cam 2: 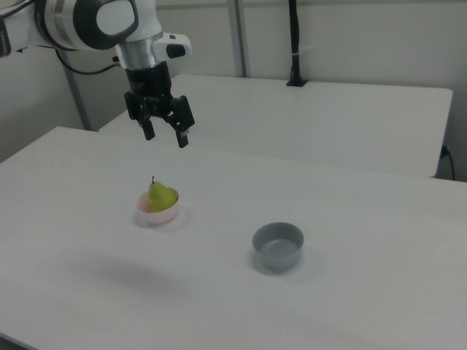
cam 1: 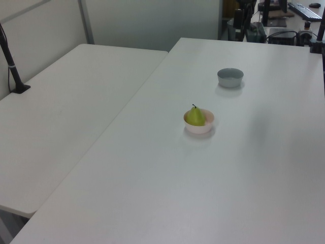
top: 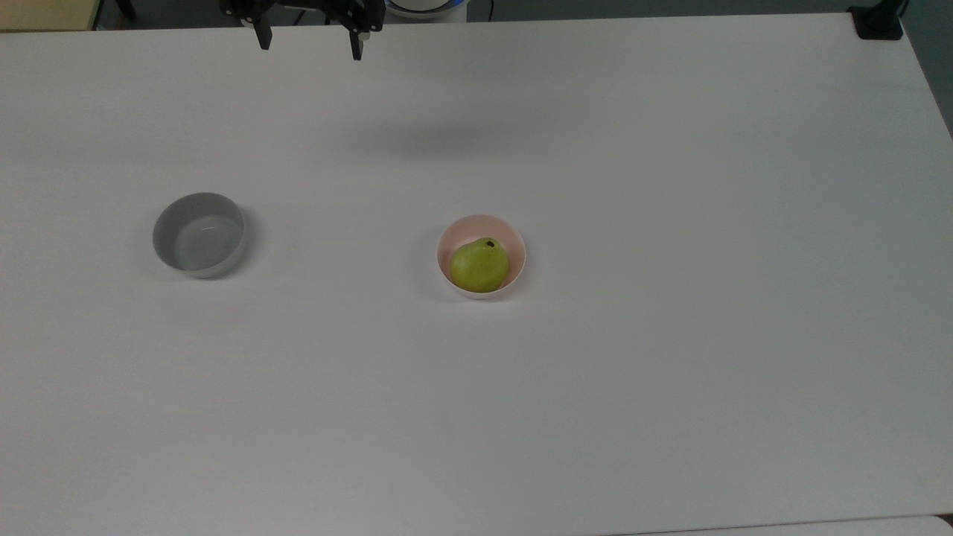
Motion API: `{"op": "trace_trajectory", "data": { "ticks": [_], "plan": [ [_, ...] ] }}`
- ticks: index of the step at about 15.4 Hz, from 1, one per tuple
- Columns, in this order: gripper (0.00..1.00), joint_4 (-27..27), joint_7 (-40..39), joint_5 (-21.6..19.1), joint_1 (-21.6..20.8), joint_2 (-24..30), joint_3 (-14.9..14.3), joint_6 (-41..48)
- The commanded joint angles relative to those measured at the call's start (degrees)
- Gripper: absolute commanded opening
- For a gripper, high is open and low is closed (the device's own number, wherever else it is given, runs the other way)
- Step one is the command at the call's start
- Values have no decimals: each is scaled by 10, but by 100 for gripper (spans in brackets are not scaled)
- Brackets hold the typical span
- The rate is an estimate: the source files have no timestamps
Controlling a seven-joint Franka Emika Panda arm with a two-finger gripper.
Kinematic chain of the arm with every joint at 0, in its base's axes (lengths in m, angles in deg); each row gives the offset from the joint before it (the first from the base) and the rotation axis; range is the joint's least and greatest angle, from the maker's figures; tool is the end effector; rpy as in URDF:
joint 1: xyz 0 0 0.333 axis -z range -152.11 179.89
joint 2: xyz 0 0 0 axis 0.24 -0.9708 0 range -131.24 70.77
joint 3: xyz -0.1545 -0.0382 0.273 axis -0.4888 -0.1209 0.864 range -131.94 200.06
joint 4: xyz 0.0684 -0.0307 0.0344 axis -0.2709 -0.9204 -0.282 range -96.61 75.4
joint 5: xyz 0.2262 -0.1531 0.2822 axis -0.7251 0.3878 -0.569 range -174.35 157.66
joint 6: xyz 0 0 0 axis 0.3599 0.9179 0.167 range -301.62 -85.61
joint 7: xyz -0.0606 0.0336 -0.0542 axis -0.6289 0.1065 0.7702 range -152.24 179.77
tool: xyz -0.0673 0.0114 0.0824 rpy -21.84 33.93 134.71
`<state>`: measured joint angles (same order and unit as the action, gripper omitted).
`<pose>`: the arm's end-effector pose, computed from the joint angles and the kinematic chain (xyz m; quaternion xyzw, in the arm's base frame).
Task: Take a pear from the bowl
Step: 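Move the gripper down over the green pear in the pink bowl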
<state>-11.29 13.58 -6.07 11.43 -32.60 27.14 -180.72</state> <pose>0.5712 -0.0473 0.6022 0.9991 -0.0360 0.0085 0.0226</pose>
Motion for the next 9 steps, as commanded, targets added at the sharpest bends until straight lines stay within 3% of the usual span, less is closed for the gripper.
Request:
{"op": "trace_trajectory", "data": {
  "ticks": [1,9],
  "plan": [
    [100,-5,-10,-8,-4,8,-4,8],
    [100,-8,-9,-7,-7,5,0,3]
  ]
}}
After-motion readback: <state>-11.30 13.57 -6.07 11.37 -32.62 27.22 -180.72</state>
